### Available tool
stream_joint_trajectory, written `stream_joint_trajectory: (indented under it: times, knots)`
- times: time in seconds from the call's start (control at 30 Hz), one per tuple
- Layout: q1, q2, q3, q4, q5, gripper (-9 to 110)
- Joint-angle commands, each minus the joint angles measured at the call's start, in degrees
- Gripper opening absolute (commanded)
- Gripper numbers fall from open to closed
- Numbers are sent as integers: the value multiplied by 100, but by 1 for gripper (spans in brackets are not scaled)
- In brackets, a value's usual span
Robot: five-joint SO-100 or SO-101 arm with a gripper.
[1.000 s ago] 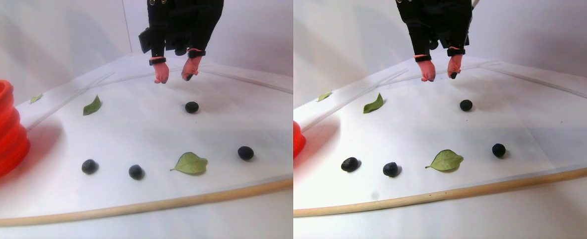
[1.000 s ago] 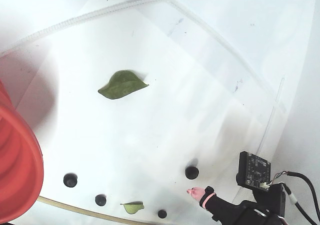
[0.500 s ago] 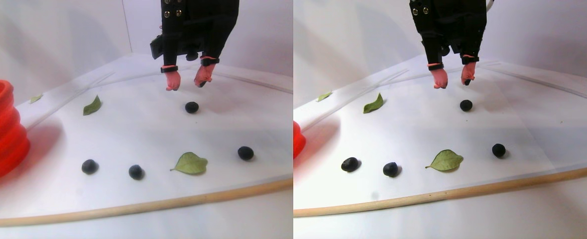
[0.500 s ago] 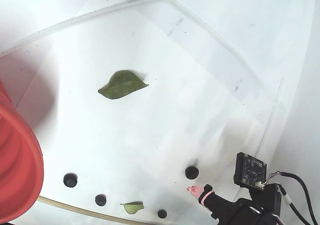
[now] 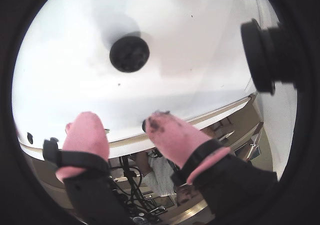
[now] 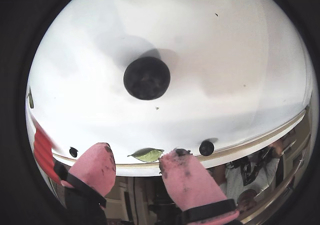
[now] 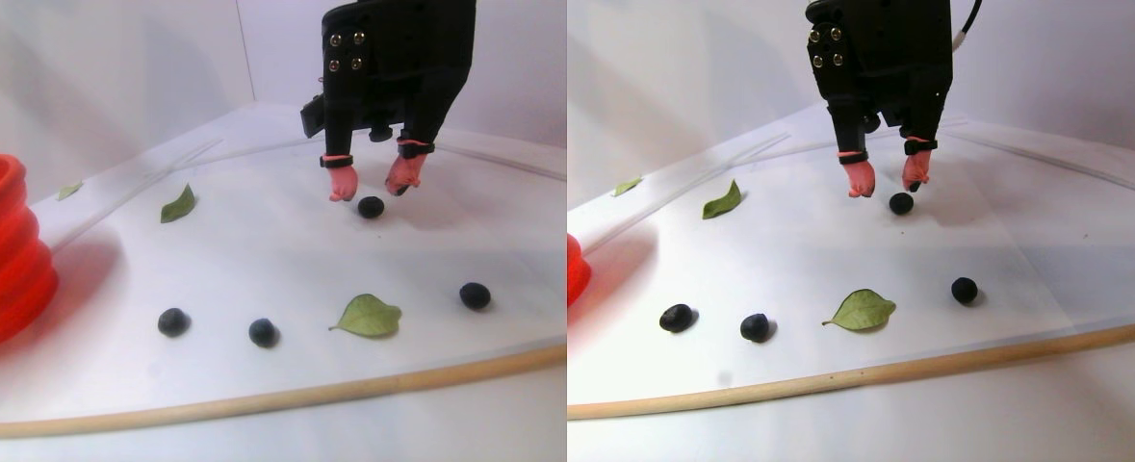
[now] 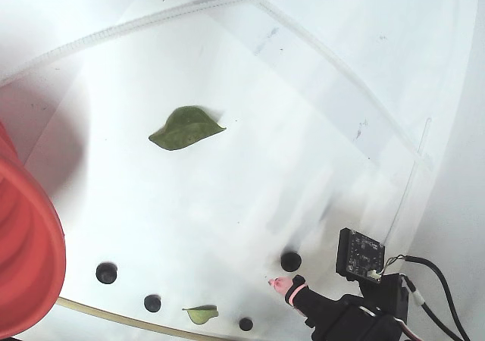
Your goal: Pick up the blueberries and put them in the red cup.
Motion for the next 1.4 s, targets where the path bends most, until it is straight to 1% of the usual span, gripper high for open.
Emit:
stream_joint_trajectory:
  times: [0.0,0.5,1.37]
  knots:
    - [167,-26,-220,-88,-97,19]
    - [132,-448,-466,-431,18,19]
    - [-9,-888,-712,-686,246,19]
